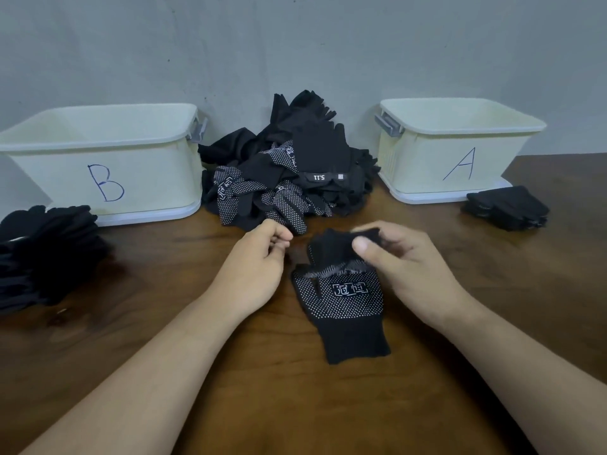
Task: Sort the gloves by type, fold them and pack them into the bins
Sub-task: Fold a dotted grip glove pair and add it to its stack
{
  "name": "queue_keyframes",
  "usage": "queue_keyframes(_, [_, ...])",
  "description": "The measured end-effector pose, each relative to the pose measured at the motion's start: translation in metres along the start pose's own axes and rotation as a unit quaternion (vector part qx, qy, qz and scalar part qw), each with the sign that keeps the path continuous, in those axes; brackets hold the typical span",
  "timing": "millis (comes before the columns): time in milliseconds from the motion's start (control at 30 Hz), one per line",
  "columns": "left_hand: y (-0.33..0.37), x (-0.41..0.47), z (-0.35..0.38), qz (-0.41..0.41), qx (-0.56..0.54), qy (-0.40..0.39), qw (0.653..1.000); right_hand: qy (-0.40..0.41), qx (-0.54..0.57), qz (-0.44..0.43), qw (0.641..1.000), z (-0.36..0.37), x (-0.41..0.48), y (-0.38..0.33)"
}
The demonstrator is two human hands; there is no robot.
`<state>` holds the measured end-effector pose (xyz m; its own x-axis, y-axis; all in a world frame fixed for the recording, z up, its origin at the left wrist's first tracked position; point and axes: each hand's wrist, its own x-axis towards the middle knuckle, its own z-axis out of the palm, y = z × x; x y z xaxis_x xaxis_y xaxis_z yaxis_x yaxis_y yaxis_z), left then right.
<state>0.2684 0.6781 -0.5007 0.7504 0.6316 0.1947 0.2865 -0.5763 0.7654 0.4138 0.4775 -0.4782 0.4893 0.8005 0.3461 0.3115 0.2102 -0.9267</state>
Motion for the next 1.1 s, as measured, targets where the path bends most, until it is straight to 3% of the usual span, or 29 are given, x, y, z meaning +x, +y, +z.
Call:
queue_keyframes(133, [0.004, -0.003, -0.001, 0.008, 0.001, -0.012, 1.0, -0.068, -0.091, 0.016, 0.993, -0.011, -0.039, -0.001])
queue_keyframes(267, [0.006, -0.006, -0.001, 0.017, 0.01, -0.023, 1.0, -0.157, -0.286, -0.01, 0.945, -0.017, -0.061, 0.0])
queue_keyframes(467, [0.007, -0.014, -0.002, 0.02, 0.014, 0.001, 1.0, -0.197, -0.427, -0.085, 0.879, -0.01, -0.05, -0.003])
queue_keyframes(567, [0.008, -0.021, -0.003, 0.043, 0.024, -0.02, 0.999, -0.252, -0.456, -0.099, 0.848, -0.012, -0.031, -0.014])
queue_keyframes(700, [0.006, -0.028, -0.009, 0.065, 0.03, -0.046, 0.996, -0.339, -0.425, -0.062, 0.837, -0.015, 0.004, -0.029])
queue_keyframes(833, [0.006, -0.031, -0.02, 0.085, 0.012, -0.097, 0.992, -0.322, -0.368, -0.061, 0.87, -0.011, 0.011, -0.011])
queue_keyframes(967, [0.004, -0.028, -0.034, 0.207, 0.089, -0.157, 0.961, -0.274, -0.27, -0.024, 0.923, -0.019, 0.003, 0.002])
queue_keyframes(1100, [0.005, -0.034, -0.026, 0.265, 0.1, -0.205, 0.937, -0.27, -0.217, 0.002, 0.938, -0.026, 0.006, 0.003])
